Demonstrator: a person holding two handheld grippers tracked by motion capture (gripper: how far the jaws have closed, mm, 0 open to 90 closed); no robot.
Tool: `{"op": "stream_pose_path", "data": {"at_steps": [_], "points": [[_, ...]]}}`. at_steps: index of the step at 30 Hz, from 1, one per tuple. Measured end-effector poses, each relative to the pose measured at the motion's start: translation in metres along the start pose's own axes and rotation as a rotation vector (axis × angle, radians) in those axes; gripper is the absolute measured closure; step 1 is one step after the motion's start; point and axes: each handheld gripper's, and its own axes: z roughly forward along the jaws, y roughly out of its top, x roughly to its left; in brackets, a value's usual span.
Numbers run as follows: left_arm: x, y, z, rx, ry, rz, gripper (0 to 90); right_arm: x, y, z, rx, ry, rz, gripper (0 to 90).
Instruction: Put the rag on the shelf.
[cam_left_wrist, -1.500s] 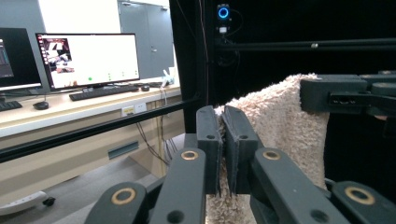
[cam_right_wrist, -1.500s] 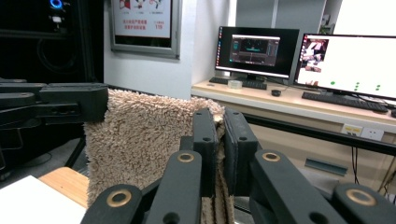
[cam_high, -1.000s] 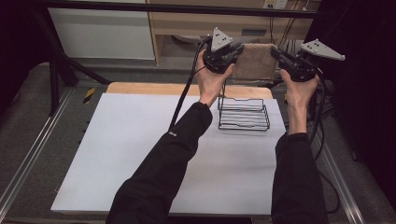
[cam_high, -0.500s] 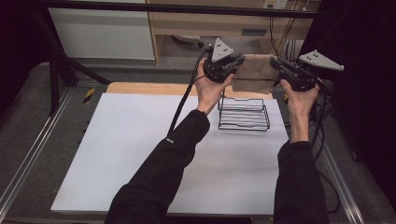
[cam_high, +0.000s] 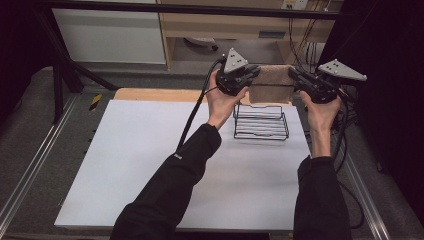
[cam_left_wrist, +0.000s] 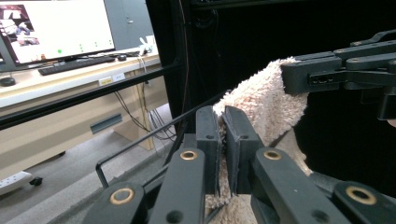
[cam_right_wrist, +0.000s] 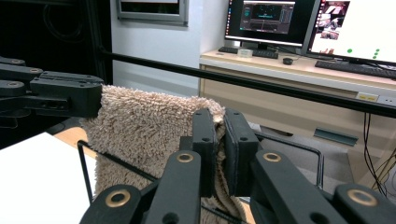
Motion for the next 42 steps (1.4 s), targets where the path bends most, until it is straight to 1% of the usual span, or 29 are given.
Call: {"op": "stream_pose_path", "data": {"at_steps": [4, 8, 11, 15, 21, 26, 28, 32, 34, 36, 38, 42], "points": [[-0.002, -0.002, -0.003, 0.010, -0.018, -0.005, 84.6, 0.002, -0.002, -0.004, 0.010, 0.005, -0.005, 84.4], [-0.005, -0.003, -0.006, 0.033, -0.022, -0.005, 84.3, 0.005, -0.004, -0.008, 0.021, 0.006, -0.005, 84.2], [-0.007, -0.004, -0.009, 0.044, -0.029, -0.007, 83.9, 0.007, -0.006, -0.011, 0.033, 0.014, -0.002, 84.0], [-0.009, -0.006, -0.012, 0.061, -0.043, -0.020, 83.3, 0.009, -0.009, -0.015, 0.047, 0.026, 0.018, 83.9], [-0.011, -0.009, -0.015, 0.086, -0.054, -0.027, 82.5, 0.012, -0.013, -0.019, 0.068, 0.031, 0.014, 83.7], [-0.013, -0.012, -0.017, 0.101, -0.072, -0.026, 81.0, 0.014, -0.018, -0.021, 0.080, 0.035, 0.007, 83.6], [-0.012, -0.013, -0.019, 0.110, -0.081, -0.031, 79.8, 0.015, -0.020, -0.021, 0.084, 0.040, 0.005, 83.6], [-0.012, -0.008, -0.023, 0.128, -0.099, -0.036, 75.0, 0.014, -0.023, -0.022, 0.085, 0.046, -0.001, 83.6], [-0.011, -0.003, -0.027, 0.122, -0.108, -0.050, 72.9, 0.014, -0.023, -0.022, 0.085, 0.048, -0.003, 83.6], [-0.009, 0.004, -0.029, 0.113, -0.104, -0.070, 72.0, 0.014, -0.024, -0.022, 0.086, 0.050, -0.006, 83.5], [-0.007, 0.010, -0.029, 0.116, -0.108, -0.092, 73.5, 0.015, -0.025, -0.022, 0.087, 0.050, -0.010, 83.5], [-0.008, 0.014, -0.021, 0.174, -0.105, -0.095, 81.4, 0.015, -0.027, -0.022, 0.089, 0.053, -0.016, 83.3]]}}
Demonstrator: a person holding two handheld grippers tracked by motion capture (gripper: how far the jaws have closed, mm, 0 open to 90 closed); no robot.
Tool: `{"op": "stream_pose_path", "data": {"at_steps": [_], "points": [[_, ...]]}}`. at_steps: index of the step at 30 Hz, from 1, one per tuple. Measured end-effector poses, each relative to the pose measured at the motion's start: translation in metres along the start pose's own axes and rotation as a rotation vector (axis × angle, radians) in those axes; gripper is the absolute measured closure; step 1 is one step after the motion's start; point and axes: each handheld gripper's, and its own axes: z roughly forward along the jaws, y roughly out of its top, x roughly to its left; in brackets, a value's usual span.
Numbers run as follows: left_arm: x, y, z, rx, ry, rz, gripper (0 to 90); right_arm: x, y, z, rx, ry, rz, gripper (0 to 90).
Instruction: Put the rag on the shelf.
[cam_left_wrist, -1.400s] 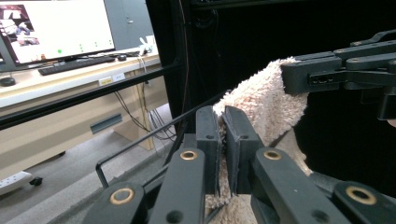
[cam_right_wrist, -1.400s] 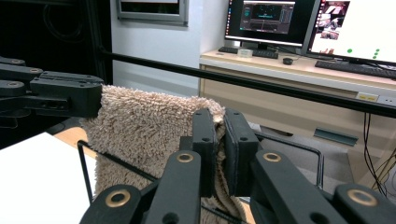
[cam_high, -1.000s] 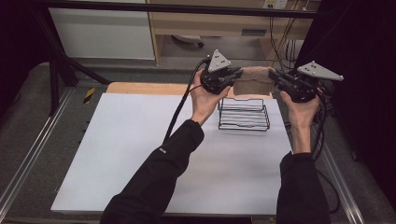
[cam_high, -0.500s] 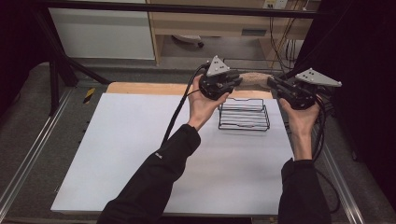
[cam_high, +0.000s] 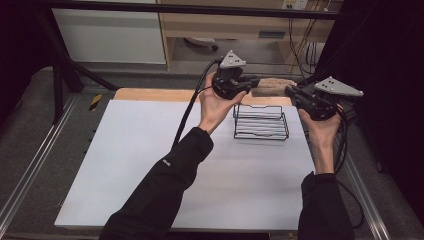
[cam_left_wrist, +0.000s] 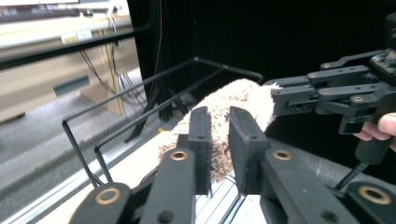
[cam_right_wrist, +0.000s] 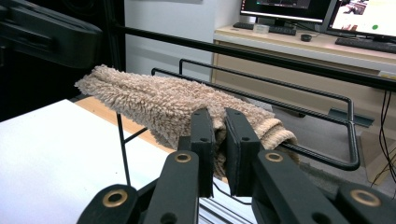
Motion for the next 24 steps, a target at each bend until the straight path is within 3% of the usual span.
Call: {"op": "stream_pose_path", "data": {"at_steps": [5, 18, 24], "points": [[0.000, -0.003, 0.012, 0.040, -0.018, -0.019, 89.4, 0.000, -0.003, -0.001, 0.006, 0.008, -0.007, 82.6], [-0.001, -0.018, 0.020, 0.092, -0.017, 0.014, 89.9, -0.001, -0.009, 0.000, 0.012, 0.024, 0.004, 76.6], [0.001, -0.022, 0.024, 0.099, -0.006, 0.023, 90.0, 0.000, -0.007, -0.004, 0.024, 0.037, 0.006, 68.4]]}}
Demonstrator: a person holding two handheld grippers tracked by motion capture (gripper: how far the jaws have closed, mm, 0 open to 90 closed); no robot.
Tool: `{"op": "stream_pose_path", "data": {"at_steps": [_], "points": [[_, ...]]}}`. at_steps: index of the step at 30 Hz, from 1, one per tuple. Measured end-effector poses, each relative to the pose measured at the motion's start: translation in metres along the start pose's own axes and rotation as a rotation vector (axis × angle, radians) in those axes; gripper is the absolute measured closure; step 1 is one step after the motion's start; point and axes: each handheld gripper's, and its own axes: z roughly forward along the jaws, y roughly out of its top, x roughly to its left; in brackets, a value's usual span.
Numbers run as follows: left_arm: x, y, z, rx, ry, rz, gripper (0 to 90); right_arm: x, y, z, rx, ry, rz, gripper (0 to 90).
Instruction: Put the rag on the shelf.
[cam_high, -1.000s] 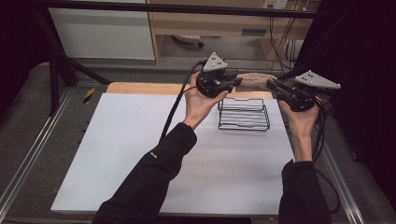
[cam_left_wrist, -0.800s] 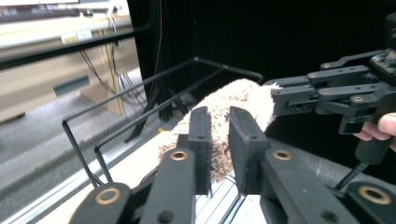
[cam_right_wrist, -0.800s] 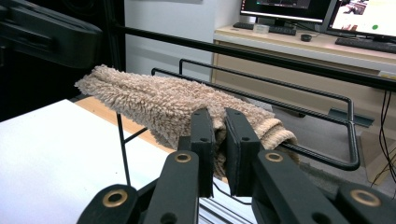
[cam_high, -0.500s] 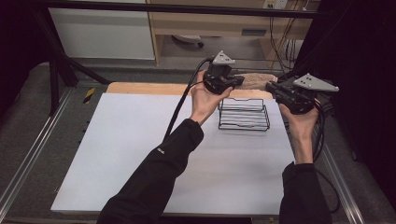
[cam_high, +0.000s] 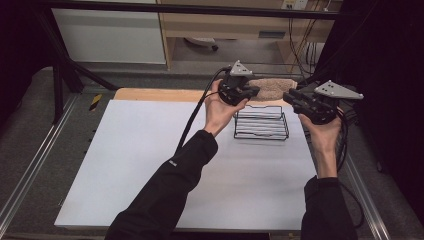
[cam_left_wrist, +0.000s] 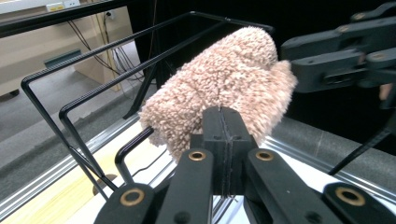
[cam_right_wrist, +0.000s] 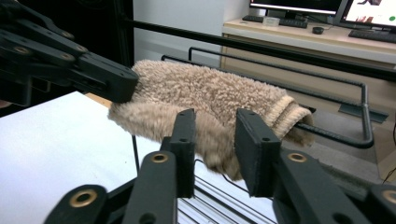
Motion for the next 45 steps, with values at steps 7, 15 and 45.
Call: {"op": "stream_pose_path", "data": {"at_steps": [7, 15, 45], "points": [[0.000, -0.003, 0.002, 0.018, 0.012, 0.022, 90.0, 0.005, 0.010, -0.001, -0.006, 0.027, 0.007, 73.6], [-0.002, -0.012, 0.003, 0.024, -0.002, 0.035, 89.9, 0.001, -0.011, 0.012, 0.089, 0.008, 0.072, 89.3], [-0.005, -0.031, -0.021, 0.043, -0.001, 0.002, 61.1, 0.014, -0.011, -0.001, 0.070, 0.029, 0.078, 64.0]]}}
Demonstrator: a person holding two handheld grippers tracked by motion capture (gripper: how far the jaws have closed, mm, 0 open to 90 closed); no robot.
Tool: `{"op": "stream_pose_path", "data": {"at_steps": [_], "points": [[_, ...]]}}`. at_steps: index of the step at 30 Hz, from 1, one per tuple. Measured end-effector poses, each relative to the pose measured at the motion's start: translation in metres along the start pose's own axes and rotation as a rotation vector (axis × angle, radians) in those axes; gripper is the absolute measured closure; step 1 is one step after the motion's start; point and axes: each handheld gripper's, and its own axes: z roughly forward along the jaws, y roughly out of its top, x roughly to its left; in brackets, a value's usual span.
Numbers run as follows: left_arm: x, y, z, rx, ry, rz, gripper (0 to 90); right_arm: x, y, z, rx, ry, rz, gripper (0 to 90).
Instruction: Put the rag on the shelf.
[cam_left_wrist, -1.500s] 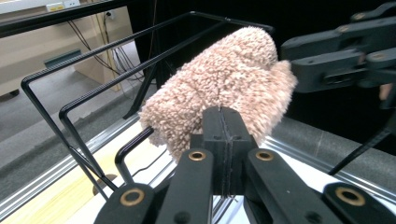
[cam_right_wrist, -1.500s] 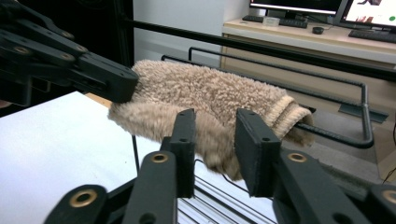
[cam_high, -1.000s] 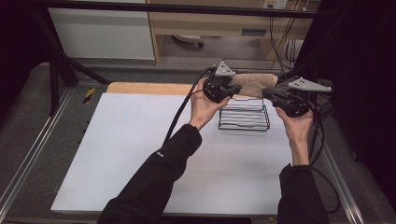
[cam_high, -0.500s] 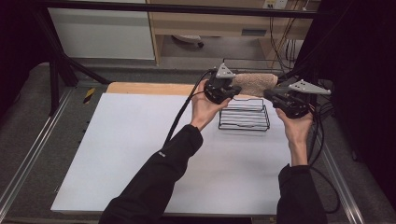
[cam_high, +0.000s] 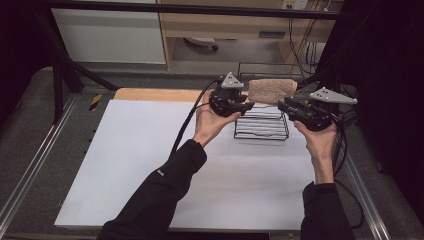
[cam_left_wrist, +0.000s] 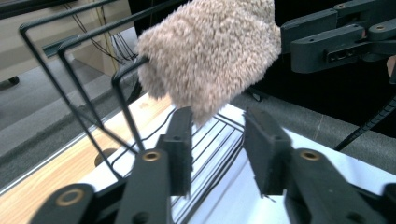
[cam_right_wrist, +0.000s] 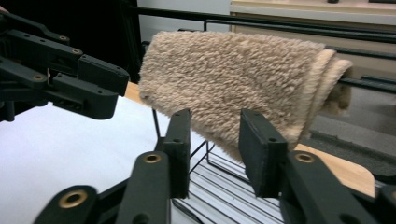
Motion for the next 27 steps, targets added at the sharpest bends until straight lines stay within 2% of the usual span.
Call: {"op": "stream_pose_path", "data": {"at_steps": [3, 11, 15, 19, 27], "points": [[0.000, -0.008, -0.007, 0.016, 0.002, -0.005, 53.7, 0.005, -0.001, -0.001, 0.004, 0.003, -0.001, 58.8], [0.008, -0.034, -0.028, 0.022, 0.008, -0.034, 33.7, 0.017, -0.007, -0.002, 0.036, -0.001, 0.008, 36.1], [0.012, -0.049, -0.041, 0.040, 0.023, -0.046, 25.3, 0.023, -0.013, 0.000, 0.056, 0.002, 0.015, 26.0], [0.016, -0.065, -0.053, 0.062, 0.056, -0.045, 17.7, 0.028, -0.019, 0.003, 0.070, 0.010, 0.024, 17.6], [0.017, -0.100, -0.084, 0.052, 0.106, -0.074, 12.2, 0.041, -0.033, 0.008, 0.112, 0.034, 0.026, 8.0]]}}
